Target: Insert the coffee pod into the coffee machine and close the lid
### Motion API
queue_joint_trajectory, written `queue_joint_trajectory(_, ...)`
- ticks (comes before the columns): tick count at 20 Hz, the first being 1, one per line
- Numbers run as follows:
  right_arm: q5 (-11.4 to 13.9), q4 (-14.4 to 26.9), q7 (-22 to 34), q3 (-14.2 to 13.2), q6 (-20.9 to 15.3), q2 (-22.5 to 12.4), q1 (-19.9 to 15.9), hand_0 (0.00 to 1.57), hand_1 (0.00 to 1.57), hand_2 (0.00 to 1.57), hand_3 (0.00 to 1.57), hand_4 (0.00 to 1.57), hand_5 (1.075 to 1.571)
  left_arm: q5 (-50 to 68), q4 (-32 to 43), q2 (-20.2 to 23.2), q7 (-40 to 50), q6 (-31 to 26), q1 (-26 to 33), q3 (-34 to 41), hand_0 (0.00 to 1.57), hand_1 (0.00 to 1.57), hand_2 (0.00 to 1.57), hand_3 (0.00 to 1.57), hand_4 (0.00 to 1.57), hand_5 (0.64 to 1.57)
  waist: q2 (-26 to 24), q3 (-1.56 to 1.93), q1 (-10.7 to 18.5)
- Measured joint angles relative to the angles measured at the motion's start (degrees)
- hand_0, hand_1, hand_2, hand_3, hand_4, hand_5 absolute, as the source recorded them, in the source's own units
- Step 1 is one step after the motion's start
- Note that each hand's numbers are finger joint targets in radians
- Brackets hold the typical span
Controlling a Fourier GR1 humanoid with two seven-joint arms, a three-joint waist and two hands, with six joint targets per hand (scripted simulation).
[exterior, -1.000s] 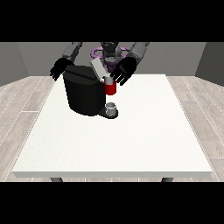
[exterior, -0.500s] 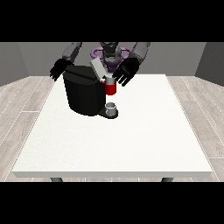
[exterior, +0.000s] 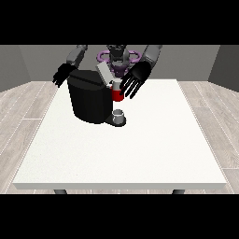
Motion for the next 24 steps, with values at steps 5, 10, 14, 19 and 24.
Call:
queue_joint_trajectory(5,0.2,1.1,-0.2,0.3,0.0,0.3,0.5,0.00,0.00,0.00,0.00,0.38,1.571,-0.4,0.0,-0.5,0.1,-1.4,-0.1,-0.3,0.00,0.00,0.00,0.00,0.00,1.571,-1.2,-0.06,0.6)
queue_joint_trajectory(10,-0.3,2.7,-1.8,-0.5,0.2,0.3,2.8,0.00,0.00,0.00,0.00,0.39,1.571,-0.9,-0.8,-1.6,0.7,-1.7,1.7,-0.7,0.00,0.00,0.00,0.00,0.00,1.571,-3.8,-0.08,1.9)
queue_joint_trajectory(14,-1.0,3.6,-2.1,-1.1,0.6,0.2,3.8,0.00,0.00,0.00,0.00,0.41,1.571,-1.3,-1.8,-3.1,1.4,-2.1,3.3,-1.2,0.00,0.00,0.00,0.00,0.00,1.571,-6.3,-0.09,3.2)
queue_joint_trajectory(19,-1.4,3.2,-1.5,-1.2,0.4,0.5,6.5,0.00,0.00,0.00,0.00,0.42,1.571,2.2,-2.1,-5.8,2.0,-2.3,6.5,1.6,0.00,0.00,0.00,0.00,0.00,1.571,-10.7,-0.11,4.9)
queue_joint_trajectory(24,-2.1,3.3,-1.7,-2.2,0.7,0.1,9.5,0.00,0.00,0.00,0.00,0.49,1.571,11.0,-2.4,-10.7,1.1,-1.8,10.8,8.8,0.00,0.00,0.00,0.00,0.24,1.571,-15.8,-0.16,8.0)
